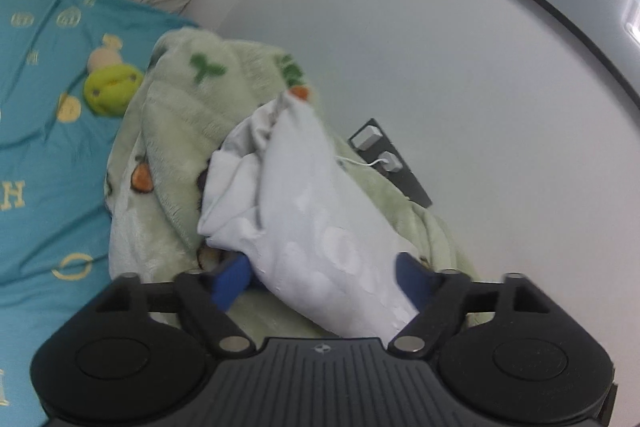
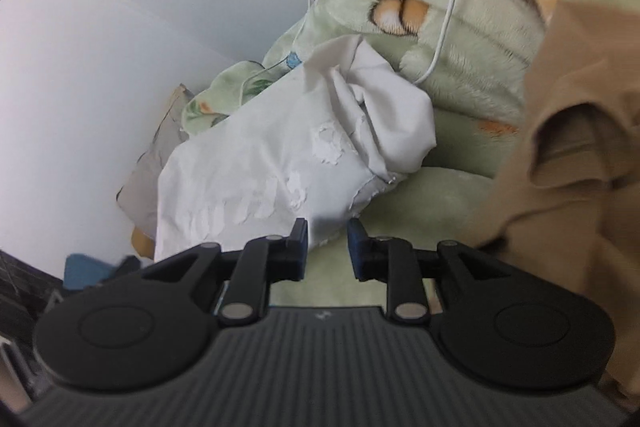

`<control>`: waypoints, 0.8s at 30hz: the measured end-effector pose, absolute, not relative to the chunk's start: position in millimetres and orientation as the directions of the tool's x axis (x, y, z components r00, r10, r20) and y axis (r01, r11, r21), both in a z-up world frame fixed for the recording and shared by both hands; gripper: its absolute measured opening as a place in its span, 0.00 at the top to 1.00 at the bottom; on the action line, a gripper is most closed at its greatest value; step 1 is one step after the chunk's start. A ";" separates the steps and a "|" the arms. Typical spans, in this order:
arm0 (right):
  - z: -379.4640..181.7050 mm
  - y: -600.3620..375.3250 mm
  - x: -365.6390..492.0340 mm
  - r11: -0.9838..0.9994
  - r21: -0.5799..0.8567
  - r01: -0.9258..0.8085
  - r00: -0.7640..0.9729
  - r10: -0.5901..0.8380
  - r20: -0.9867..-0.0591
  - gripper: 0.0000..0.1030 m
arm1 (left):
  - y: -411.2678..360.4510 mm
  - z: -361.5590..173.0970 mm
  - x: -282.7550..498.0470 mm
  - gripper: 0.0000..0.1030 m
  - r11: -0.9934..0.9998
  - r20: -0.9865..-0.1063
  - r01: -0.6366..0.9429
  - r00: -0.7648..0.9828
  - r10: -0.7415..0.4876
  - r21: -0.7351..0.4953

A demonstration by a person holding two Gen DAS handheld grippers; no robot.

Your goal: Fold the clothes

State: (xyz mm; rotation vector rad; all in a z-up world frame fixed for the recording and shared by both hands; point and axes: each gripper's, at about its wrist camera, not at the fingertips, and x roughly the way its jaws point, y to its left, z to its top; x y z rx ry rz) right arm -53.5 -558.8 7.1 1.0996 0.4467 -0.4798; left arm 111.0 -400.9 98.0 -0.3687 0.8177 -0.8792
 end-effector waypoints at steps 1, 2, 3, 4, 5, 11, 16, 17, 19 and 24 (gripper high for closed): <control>15.2 -554.2 -60.9 0.387 0.723 0.572 0.812 -0.148 -0.564 0.76 | -394.0 109.5 101.8 0.07 0.605 -0.464 0.556 0.390 -0.795 -0.569; 24.6 -549.1 -69.5 0.405 0.716 0.569 0.814 -0.159 -0.558 0.76 | -387.1 123.7 91.2 0.03 0.611 -0.452 0.579 0.412 -0.791 -0.541; 34.2 -544.0 -78.0 0.425 0.707 0.566 0.817 -0.170 -0.551 0.76 | -380.7 137.3 78.7 0.00 0.616 -0.439 0.601 0.434 -0.787 -0.510; 44.6 -539.5 -85.5 0.454 0.694 0.559 0.821 -0.184 -0.541 0.75 | -374.7 150.1 65.7 0.00 0.620 -0.425 0.622 0.454 -0.783 -0.478; 55.0 -534.3 -92.7 0.484 0.679 0.552 0.825 -0.197 -0.530 0.75 | -367.8 160.6 51.7 0.00 0.628 -0.413 0.641 0.476 -0.776 -0.442; 102.6 -481.4 -129.1 0.673 0.558 0.486 0.863 -0.271 -0.426 0.22 | -322.7 201.4 -33.4 0.00 0.683 -0.324 0.698 0.609 -0.724 -0.214; 114.5 -436.3 -153.7 0.769 0.459 0.445 0.890 -0.321 -0.324 0.16 | -289.1 201.3 -87.7 0.00 0.712 -0.245 0.696 0.677 -0.694 -0.095; 113.8 -428.3 -158.8 0.779 0.450 0.438 0.894 -0.326 -0.306 0.16 | -283.7 200.3 -95.1 0.00 0.712 -0.232 0.697 0.681 -0.695 -0.086; 110.5 -414.6 -166.2 0.793 0.427 0.435 0.897 -0.344 -0.276 0.16 | -273.0 198.4 -109.8 0.00 0.712 -0.207 0.699 0.688 -0.695 -0.067; 101.7 -385.2 -175.7 0.834 0.339 0.435 0.899 -0.384 -0.209 0.16 | -251.0 190.0 -127.9 0.00 0.715 -0.173 0.697 0.699 -0.694 -0.054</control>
